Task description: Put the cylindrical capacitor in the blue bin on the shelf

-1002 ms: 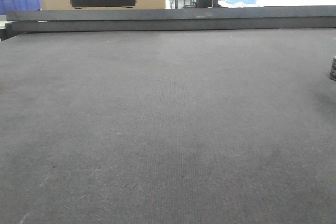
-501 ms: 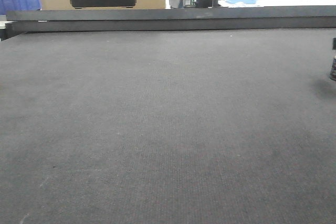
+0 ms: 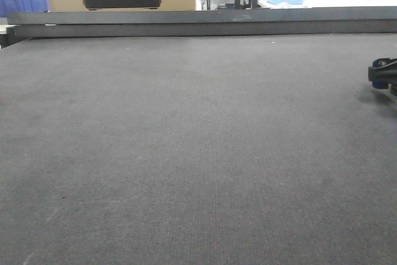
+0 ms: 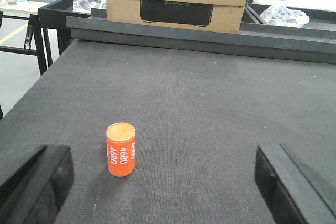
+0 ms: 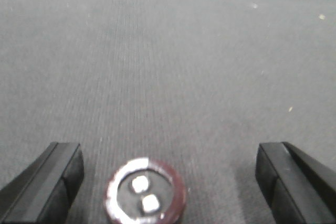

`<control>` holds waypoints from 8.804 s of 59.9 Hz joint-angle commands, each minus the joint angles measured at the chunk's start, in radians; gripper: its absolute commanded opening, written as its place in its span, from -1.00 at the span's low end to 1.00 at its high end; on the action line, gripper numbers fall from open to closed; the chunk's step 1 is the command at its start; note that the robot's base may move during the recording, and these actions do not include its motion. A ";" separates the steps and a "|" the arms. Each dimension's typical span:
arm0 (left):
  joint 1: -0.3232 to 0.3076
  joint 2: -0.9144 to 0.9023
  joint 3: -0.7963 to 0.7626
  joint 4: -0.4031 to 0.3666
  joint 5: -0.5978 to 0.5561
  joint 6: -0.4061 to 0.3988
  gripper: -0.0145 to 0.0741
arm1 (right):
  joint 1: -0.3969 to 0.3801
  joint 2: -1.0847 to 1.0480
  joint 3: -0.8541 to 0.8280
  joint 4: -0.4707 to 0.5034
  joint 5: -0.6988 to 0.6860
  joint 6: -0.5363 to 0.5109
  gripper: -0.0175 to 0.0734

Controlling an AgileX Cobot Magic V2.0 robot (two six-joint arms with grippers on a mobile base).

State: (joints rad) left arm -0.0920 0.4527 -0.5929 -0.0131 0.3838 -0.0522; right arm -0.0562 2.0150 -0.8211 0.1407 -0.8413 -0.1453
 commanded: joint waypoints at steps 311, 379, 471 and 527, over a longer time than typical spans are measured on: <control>-0.216 0.352 -0.616 0.027 0.540 0.004 -0.92 | 0.210 -1.289 -0.292 0.020 1.616 -0.002 -0.90; -0.216 0.352 -0.616 0.027 0.540 0.004 -0.92 | 0.210 -1.289 -0.292 0.020 1.612 -0.002 -0.90; -0.216 0.352 -0.616 0.027 0.540 0.004 -0.92 | 0.210 -1.289 -0.292 0.020 1.612 -0.002 -0.90; -0.216 0.352 -0.616 0.027 0.540 0.004 -0.92 | 0.210 -1.289 -0.292 0.020 1.612 -0.002 -0.90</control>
State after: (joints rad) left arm -0.3022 0.8070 -1.2034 0.0169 0.9443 -0.0522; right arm 0.1539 0.7325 -1.1136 0.1635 0.7918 -0.1453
